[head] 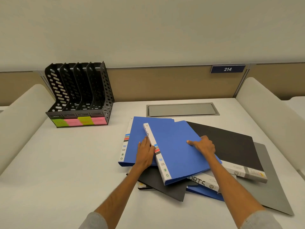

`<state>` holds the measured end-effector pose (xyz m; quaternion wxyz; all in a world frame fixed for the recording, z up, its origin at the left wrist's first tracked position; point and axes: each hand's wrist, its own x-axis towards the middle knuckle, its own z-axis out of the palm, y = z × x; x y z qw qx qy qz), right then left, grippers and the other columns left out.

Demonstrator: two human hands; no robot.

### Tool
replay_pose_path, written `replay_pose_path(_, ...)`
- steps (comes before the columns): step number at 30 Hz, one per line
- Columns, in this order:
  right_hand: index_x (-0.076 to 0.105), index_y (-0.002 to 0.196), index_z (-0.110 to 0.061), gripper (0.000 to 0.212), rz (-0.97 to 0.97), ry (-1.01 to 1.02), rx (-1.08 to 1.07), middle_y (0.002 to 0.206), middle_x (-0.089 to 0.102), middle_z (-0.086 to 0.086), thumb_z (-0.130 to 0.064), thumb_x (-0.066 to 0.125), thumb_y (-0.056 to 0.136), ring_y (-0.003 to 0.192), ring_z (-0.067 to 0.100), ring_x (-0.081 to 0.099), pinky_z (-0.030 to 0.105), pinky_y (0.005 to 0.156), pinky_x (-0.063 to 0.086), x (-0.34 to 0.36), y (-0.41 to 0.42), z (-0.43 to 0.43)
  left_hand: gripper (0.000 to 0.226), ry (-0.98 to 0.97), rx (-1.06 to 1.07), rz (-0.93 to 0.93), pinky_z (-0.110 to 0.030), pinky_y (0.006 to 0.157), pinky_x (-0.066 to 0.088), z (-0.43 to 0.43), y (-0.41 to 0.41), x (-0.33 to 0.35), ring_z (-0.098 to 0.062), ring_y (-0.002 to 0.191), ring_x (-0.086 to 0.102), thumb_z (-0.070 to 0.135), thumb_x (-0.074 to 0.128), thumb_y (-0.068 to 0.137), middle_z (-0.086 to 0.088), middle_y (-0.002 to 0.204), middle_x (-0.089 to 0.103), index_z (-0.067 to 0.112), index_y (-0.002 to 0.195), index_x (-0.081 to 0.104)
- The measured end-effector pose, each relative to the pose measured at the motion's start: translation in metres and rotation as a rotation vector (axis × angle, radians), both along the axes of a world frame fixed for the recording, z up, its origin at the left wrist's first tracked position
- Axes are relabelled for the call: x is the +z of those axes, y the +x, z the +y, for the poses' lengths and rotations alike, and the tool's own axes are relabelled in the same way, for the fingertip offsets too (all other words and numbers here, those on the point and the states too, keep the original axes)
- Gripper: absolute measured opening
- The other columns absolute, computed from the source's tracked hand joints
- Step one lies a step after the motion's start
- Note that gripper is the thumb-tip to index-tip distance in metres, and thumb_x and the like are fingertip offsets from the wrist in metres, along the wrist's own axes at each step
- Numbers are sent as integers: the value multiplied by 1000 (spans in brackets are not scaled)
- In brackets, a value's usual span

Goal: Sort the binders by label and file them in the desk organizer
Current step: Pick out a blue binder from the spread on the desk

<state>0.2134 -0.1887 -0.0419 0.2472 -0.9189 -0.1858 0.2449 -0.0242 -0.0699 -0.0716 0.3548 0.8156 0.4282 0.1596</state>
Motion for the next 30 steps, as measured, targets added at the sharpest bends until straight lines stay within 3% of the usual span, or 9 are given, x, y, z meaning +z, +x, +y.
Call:
replay_pose_path(4, 47, 127, -6, 82, 52, 15, -38, 124, 58, 14, -61, 74, 72, 112, 35, 58, 43, 90, 49, 3, -1, 3, 35, -327, 107, -363, -43, 91, 55, -6, 8, 23, -23, 105, 67, 21, 44, 102, -10, 126, 61, 15, 137, 38)
replay_pose_path(7, 56, 116, -4, 74, 105, 75, -79, 115, 63, 14, -62, 72, 73, 103, 34, 62, 44, 87, 52, 4, -3, 7, 46, -484, 185, -552, -39, 80, 58, 5, 14, 45, -26, 98, 69, 8, 57, 94, -8, 122, 62, 20, 135, 41)
replay_pose_path(11, 64, 102, -3, 54, 331, 318, -180, 108, 67, 13, -47, 79, 74, 91, 31, 63, 46, 85, 53, 6, -1, 16, 80, -629, 239, -699, -33, 65, 60, 20, 18, 73, -28, 102, 69, 14, 67, 89, -2, 128, 56, 15, 151, 17)
replay_pose_path(13, 65, 103, 0, 49, 485, 441, -209, 111, 65, 13, -36, 82, 75, 87, 28, 60, 45, 80, 49, 14, -1, 23, 74, -657, 229, -747, -35, 67, 60, 22, 24, 89, -27, 96, 71, 26, 72, 86, -8, 120, 65, 11, 146, 32)
replay_pose_path(15, 62, 104, 0, 49, 548, 460, -195, 115, 58, 9, -36, 80, 76, 95, 29, 53, 42, 83, 40, 23, 0, 31, 63, -651, 152, -777, -39, 74, 60, 24, 33, 109, -28, 95, 72, 37, 76, 79, -11, 114, 69, 12, 133, 53)
replay_pose_path(17, 61, 109, 1, 55, 567, 458, -183, 120, 53, 8, -41, 78, 77, 108, 31, 50, 44, 88, 38, 30, 1, 38, 57, -606, 56, -784, -34, 74, 59, 24, 44, 130, -24, 96, 71, 37, 78, 76, -7, 112, 71, 14, 126, 61)
replay_pose_path(21, 57, 122, 1, 64, 629, 494, -142, 130, 57, 16, -45, 73, 80, 120, 36, 53, 49, 104, 41, 44, -2, 51, 50, -550, -48, -831, -22, 68, 57, 16, 63, 164, -12, 92, 72, 25, 81, 77, 7, 108, 74, 23, 123, 61)
replay_pose_path(25, 47, 131, -2, 69, 686, 535, -129, 137, 51, 17, -45, 70, 83, 124, 34, 49, 45, 105, 39, 60, -10, 63, 62, -458, -87, -867, -20, 67, 57, 11, 73, 182, -15, 92, 73, 18, 82, 75, 6, 112, 73, 20, 132, 57)
replay_pose_path(30, 47, 112, -4, 49, 674, 591, -144, 139, 48, 19, -37, 70, 85, 124, 35, 47, 43, 96, 36, 79, -14, 70, 67, -369, -120, -879, -24, 70, 59, 10, 78, 194, -19, 94, 73, 17, 84, 73, -1, 118, 70, 15, 134, 57)
